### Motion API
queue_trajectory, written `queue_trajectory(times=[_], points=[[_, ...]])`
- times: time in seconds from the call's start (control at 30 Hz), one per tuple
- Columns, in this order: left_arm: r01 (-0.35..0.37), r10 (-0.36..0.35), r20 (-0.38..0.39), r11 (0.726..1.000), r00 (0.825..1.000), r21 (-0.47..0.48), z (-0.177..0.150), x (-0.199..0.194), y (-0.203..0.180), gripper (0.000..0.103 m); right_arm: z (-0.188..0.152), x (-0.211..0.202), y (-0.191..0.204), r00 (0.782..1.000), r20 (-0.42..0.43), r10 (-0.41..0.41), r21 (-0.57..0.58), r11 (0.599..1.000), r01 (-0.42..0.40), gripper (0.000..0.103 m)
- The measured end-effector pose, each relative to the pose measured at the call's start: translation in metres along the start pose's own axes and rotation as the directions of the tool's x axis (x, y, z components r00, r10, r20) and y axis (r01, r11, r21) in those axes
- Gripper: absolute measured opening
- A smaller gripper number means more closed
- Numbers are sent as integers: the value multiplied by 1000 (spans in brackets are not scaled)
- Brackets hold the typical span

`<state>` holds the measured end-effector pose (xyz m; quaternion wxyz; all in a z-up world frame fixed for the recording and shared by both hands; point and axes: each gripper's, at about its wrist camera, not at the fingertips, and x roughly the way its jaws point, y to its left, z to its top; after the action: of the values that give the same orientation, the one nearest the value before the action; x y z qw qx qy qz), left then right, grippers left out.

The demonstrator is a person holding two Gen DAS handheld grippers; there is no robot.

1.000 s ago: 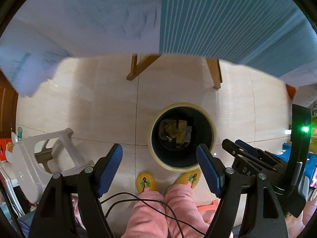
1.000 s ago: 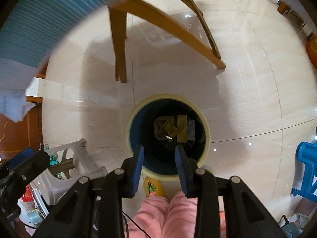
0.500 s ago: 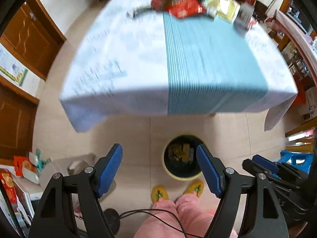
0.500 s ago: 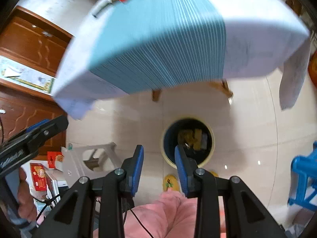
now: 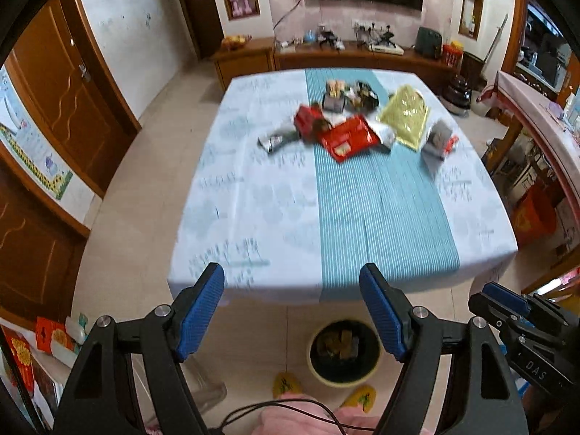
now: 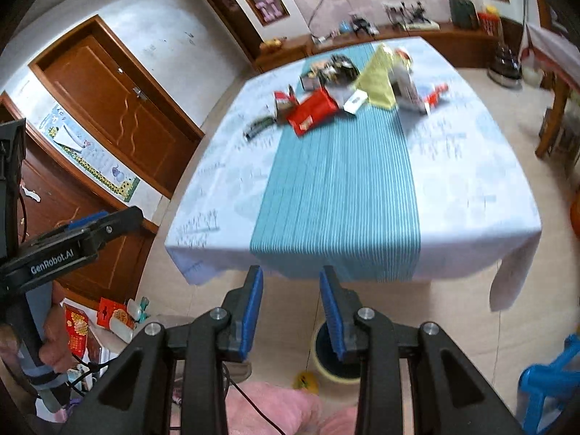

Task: Collect trash
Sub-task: 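Raise both grippers and move toward the red wrappers on the table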

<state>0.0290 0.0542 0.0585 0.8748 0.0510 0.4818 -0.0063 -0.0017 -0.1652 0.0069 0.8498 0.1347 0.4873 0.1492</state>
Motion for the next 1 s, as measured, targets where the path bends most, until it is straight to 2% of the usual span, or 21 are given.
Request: queue_trajectory(times=[0.1,0.23,0.37,0.47,0.6,0.7,0.9,1.0], points=[[1,-1,23,1000,1000,13,20,6,6,75,12,1,7,1000,15,-10,-15,1000,11,33],[18,-19,26,999,999,34,49,33,21,76,39,20,11,999,26,-33,-5,999,34,33],[61,-62,3,995,998,75,86,78,35,76,69,47,13,997,36,-69,34,997,68,33],[109,-106,-40,989,994,100,118,116,47,76,96,77,10,995,31,-93,122,989,88,33],[175,-160,-120,977,980,119,157,172,59,76,125,126,1,992,-1,-125,250,961,121,33],[216,-188,-196,967,962,136,183,221,65,76,139,156,-6,989,-16,-149,324,935,146,33],[275,-214,-288,943,933,190,212,289,66,76,163,207,-21,983,-34,-178,435,883,175,33],[317,-242,-318,925,917,209,222,312,65,76,171,222,-28,981,-31,-190,466,866,182,39]])
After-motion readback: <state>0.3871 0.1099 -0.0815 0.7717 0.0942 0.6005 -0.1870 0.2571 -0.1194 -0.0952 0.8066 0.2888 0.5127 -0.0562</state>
